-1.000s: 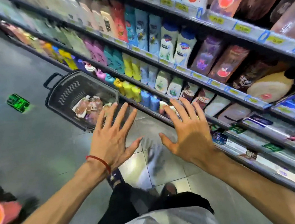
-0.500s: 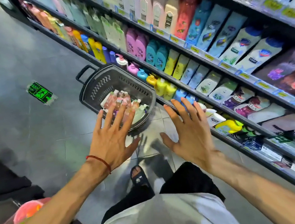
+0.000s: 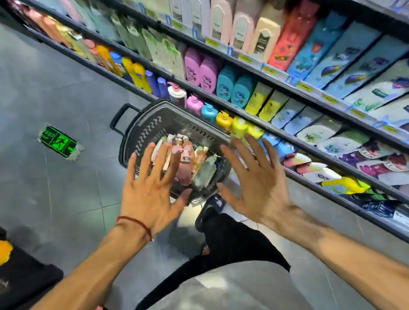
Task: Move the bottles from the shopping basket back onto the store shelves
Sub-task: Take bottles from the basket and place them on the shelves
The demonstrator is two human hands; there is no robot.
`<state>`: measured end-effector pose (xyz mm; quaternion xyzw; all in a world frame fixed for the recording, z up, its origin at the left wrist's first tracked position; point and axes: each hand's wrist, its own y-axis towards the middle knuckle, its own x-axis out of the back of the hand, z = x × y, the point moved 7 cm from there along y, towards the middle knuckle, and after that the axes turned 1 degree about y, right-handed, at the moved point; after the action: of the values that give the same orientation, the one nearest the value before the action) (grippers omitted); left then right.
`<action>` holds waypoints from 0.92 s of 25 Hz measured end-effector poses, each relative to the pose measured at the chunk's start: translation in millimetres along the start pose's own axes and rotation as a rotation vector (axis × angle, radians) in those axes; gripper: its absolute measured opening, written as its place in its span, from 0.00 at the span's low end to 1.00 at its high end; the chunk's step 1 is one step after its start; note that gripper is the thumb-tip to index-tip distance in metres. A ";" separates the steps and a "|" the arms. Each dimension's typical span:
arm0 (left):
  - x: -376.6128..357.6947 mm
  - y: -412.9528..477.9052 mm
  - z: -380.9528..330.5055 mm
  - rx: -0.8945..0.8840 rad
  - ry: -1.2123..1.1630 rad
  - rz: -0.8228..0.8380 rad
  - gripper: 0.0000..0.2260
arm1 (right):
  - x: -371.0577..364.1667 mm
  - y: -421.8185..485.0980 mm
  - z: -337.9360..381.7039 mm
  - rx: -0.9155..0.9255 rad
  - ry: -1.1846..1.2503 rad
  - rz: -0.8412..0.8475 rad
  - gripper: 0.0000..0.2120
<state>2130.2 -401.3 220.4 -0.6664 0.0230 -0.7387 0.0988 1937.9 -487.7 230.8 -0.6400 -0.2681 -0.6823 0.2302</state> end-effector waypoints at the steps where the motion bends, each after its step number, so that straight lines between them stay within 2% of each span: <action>1: 0.1 13.2 6.1 -0.013 0.016 0.002 0.37 | -4.1 13.9 -3.6 -0.005 0.043 -0.023 0.35; 3: -1.2 38.8 18.4 -0.033 0.046 0.006 0.37 | -11.3 39.9 -8.1 0.008 0.109 -0.047 0.35; 10: -19.7 103.3 58.5 -0.146 0.022 0.021 0.36 | -33.5 96.5 -0.3 -0.123 0.063 0.116 0.35; 13: -42.8 130.8 81.1 -0.276 -0.018 0.053 0.36 | -49.7 103.7 20.9 -0.259 0.106 0.117 0.35; 16: -65.1 158.5 106.2 -0.434 -0.039 0.073 0.35 | -68.2 106.4 50.7 -0.418 0.051 0.147 0.36; 21: -102.7 187.6 134.4 -0.658 0.054 0.061 0.34 | -108.2 104.6 96.9 -0.616 0.023 0.161 0.36; 23: -120.5 193.7 133.9 -0.727 0.019 0.091 0.34 | -127.5 99.4 107.0 -0.686 0.025 0.174 0.36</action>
<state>2296.1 -556.7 85.1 -0.6495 0.3145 -0.6832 -0.1121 2093.0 -495.3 114.7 -0.6919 0.0350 -0.7184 0.0621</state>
